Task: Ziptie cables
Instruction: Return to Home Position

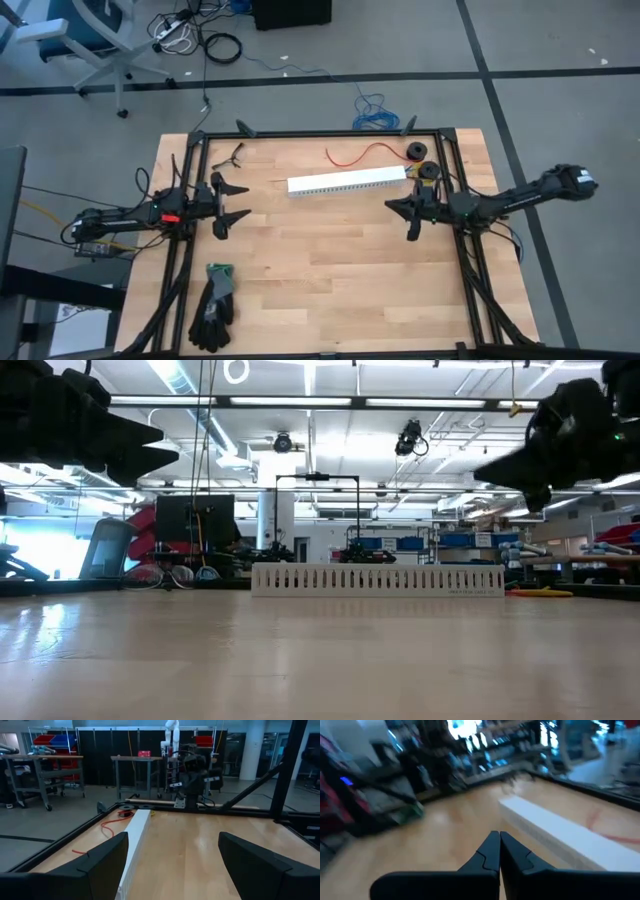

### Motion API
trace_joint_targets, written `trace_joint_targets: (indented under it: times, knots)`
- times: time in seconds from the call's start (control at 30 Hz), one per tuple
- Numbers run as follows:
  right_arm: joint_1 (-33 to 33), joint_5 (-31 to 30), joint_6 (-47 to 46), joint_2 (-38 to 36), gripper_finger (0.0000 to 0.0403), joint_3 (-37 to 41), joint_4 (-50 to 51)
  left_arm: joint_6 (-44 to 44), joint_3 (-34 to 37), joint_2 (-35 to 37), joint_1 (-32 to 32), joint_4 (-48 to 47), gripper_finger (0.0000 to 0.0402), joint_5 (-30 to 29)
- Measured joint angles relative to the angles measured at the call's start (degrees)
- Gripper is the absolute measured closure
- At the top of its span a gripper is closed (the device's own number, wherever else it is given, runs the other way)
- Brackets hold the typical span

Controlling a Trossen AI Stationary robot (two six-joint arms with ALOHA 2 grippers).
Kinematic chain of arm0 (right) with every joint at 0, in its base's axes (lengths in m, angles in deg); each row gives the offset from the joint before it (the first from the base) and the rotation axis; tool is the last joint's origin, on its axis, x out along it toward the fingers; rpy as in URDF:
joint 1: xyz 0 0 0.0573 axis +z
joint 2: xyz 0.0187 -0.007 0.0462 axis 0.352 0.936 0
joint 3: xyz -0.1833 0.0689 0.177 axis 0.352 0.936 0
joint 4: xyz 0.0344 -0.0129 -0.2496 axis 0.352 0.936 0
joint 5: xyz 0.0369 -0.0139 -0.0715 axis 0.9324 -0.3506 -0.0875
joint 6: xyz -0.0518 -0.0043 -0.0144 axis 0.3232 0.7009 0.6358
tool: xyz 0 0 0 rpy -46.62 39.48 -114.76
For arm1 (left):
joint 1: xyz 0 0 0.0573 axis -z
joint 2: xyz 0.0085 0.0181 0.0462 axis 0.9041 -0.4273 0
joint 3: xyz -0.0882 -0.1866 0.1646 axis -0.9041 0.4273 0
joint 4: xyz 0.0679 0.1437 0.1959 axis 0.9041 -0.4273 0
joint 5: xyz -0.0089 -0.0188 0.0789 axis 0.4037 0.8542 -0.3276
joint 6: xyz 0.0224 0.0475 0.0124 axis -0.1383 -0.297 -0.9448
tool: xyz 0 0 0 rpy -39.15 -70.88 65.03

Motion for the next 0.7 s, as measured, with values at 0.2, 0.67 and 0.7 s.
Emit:
trace_joint_targets:
  times: [0.2, 0.67, 0.7]
  knots:
    - [6.7, -7.8, -0.1, -8.9, 0.0403, 0.0, 16.5, 0.0, 0.0, 0.0, 0.0, 1.1, 0.008, 0.0]
    - [3.1, 4.8, 12.5, -35.0, 0.0403, 0.0, 30.3, 0.0, 0.0, 0.0, 0.0, 0.9, 0.008, 0.0]
    - [2.6, 6.9, 12.3, -34.8, 0.0403, 0.0, 30.7, 0.0, 0.0, 0.0, 0.0, 0.9, 0.008, 0.0]
